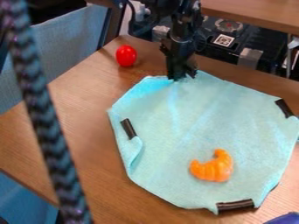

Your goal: Cover the bleu figure with the clothes

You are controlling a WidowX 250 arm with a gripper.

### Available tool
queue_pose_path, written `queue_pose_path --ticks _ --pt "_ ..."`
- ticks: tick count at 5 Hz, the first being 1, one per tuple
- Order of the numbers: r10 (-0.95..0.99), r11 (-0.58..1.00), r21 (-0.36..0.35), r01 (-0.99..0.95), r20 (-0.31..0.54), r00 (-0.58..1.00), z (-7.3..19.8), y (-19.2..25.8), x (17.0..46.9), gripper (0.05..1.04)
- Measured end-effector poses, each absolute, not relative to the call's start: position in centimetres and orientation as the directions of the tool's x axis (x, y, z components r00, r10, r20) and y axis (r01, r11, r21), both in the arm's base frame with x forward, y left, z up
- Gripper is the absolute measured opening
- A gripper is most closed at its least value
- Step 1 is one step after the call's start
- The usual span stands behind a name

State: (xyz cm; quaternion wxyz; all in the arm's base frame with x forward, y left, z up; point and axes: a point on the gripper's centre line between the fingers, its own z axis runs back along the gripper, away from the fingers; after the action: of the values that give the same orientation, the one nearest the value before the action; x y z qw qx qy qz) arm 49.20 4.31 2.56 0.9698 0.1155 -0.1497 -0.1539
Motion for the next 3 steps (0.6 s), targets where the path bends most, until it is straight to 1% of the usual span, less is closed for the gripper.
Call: queue_pose_path --ticks 1,2,3 --pt "-0.335 0.927 0.262 0.270 0.249 0.909 2.5 4.1 49.1 0.073" --pt "-0.331 0.930 0.254 0.266 0.264 0.906 2.4 4.0 49.0 0.059" --pt "-0.309 0.943 0.225 0.245 0.318 0.896 5.0 3.7 47.5 0.058"
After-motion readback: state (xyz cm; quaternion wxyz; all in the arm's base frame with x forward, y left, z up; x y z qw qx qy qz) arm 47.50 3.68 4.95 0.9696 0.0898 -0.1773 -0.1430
